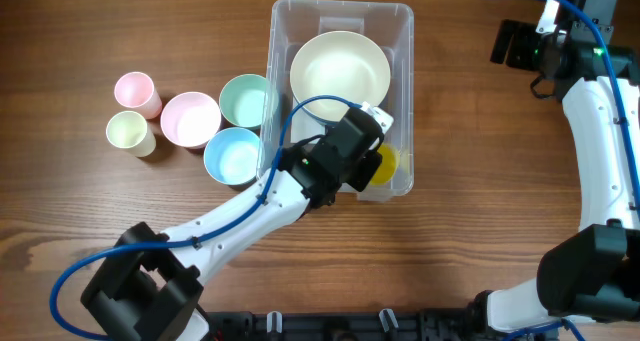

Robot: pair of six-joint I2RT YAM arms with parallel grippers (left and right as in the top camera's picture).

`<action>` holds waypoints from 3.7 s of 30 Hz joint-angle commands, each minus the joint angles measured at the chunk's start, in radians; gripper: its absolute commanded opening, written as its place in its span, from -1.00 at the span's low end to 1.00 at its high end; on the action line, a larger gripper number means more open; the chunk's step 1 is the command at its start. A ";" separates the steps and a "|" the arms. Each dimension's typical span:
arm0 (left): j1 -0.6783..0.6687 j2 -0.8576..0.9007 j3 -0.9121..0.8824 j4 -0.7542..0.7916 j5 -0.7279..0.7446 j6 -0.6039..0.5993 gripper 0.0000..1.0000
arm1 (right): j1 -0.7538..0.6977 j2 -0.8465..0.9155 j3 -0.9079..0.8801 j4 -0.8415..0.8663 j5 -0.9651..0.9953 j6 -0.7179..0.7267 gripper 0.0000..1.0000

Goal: Pack container
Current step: 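Lower the yellow cup into the container's front-right corner, release, then move the left gripper back to the small cream cup, then grasp the cream cup rim with the left gripper and lift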

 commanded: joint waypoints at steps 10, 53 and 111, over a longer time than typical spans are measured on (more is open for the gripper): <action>-0.005 0.003 0.015 0.010 -0.010 0.019 -0.69 | 0.002 0.011 0.004 0.003 0.013 0.014 0.99; 1.025 -0.597 0.015 -0.424 -0.114 -0.484 0.99 | 0.002 0.011 0.004 0.003 0.013 0.013 0.99; 1.223 0.042 0.013 -0.261 0.072 -0.480 0.02 | 0.002 0.011 0.004 0.003 0.013 0.013 0.99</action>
